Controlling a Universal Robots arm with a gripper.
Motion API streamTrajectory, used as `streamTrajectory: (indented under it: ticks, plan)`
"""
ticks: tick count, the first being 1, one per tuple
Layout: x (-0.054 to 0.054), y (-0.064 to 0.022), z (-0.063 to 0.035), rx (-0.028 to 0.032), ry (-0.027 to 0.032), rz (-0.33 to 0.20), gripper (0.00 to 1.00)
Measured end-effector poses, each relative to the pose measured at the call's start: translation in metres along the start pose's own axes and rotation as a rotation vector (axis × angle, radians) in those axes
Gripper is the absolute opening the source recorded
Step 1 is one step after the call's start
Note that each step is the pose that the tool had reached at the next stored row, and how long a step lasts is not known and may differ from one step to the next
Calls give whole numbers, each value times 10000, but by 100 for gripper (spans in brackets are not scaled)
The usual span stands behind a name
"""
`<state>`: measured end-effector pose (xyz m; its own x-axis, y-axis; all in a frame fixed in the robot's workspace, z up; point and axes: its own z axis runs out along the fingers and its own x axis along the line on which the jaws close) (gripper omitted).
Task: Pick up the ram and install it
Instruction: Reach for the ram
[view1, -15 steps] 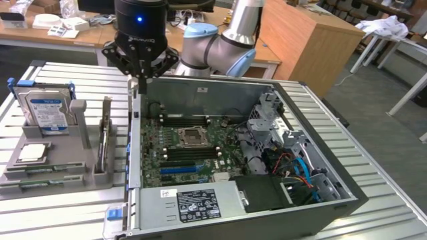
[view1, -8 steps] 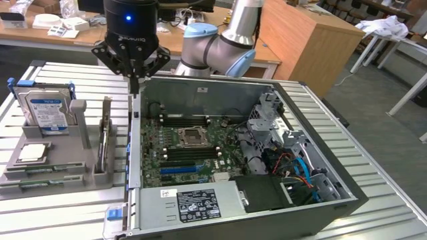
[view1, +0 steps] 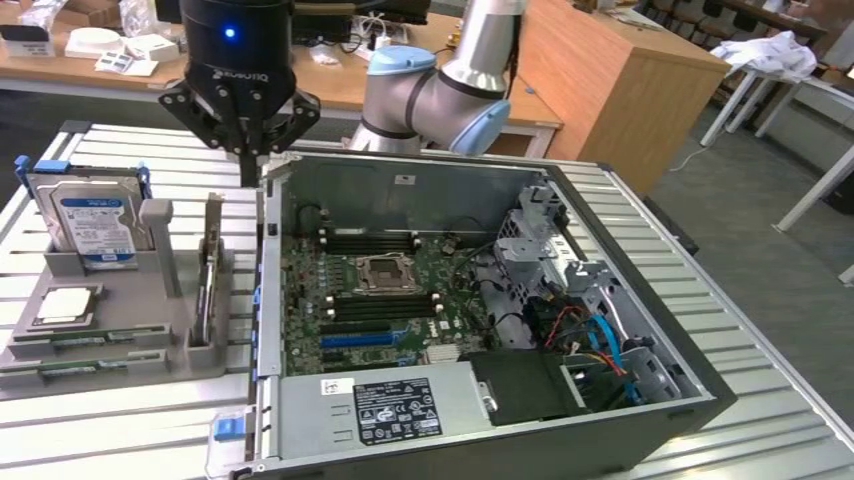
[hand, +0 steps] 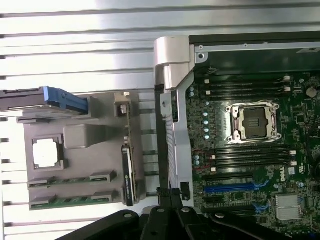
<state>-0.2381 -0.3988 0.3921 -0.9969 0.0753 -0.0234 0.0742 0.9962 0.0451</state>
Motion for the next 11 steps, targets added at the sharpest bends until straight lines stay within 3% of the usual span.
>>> streamTrajectory:
  ticks: [11]
  plan:
    - [295,-23,3,2,0,0,11]
